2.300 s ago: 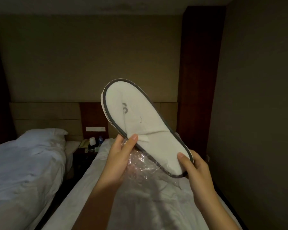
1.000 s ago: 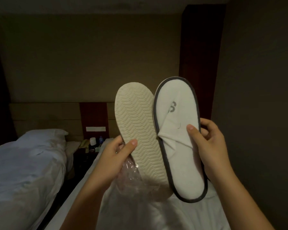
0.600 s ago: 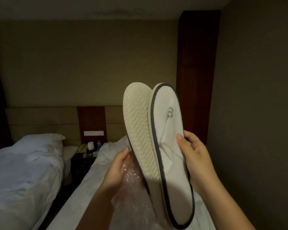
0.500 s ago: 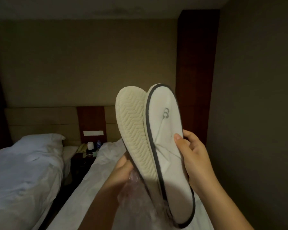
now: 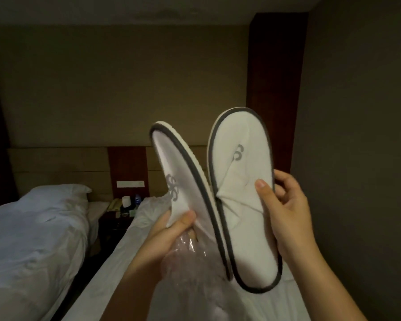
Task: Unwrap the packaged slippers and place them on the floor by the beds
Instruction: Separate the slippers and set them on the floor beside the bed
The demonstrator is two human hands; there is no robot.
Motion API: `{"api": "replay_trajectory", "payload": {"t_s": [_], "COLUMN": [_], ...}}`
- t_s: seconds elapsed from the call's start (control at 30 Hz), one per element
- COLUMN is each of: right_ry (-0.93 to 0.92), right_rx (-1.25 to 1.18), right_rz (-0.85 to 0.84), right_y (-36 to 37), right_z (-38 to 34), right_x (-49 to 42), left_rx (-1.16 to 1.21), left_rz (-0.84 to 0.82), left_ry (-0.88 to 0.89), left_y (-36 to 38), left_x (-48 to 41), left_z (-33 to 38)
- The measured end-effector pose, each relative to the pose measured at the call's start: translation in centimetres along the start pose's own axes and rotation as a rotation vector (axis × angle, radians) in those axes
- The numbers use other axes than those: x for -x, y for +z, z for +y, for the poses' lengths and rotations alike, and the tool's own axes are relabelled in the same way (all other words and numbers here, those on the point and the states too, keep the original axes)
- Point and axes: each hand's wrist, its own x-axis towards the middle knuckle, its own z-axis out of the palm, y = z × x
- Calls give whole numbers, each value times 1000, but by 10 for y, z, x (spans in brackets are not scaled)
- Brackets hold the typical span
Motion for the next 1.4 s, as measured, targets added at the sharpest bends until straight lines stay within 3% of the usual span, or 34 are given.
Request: {"api": "replay_trajectory", "payload": {"t_s": [0.17,0.43,0.8,0.97,1.07,1.17,1.3,1.4], "right_ry": [-63,-41,-25,161,186,221,275,183], "right_rx": [-35,11,133,14,-23,-1,98,243], "right_rz": [161,46,-32,-89,-94,-134,-272,-352], "right_y": [-13,2,13,8,4,2,0,0], "right_z": [-4,1,19,20,22,30,38,41], "right_x": [-8,6,16,13,16,23,31,32], "left_rx": [-217,-234,-223,-219,-187,-184,-187,-222], "left_rz": [213,312,-86,-97,5,144,201,225], "left_ry": [124,92,75,7,-43,98,126,131], "left_y": [-16,2,12,2,-5,-16,-27,-30], "left_x": [-1,3,11,14,12,9,8,6], "left_z": [8,6,5,14,19,21,27,23]}}
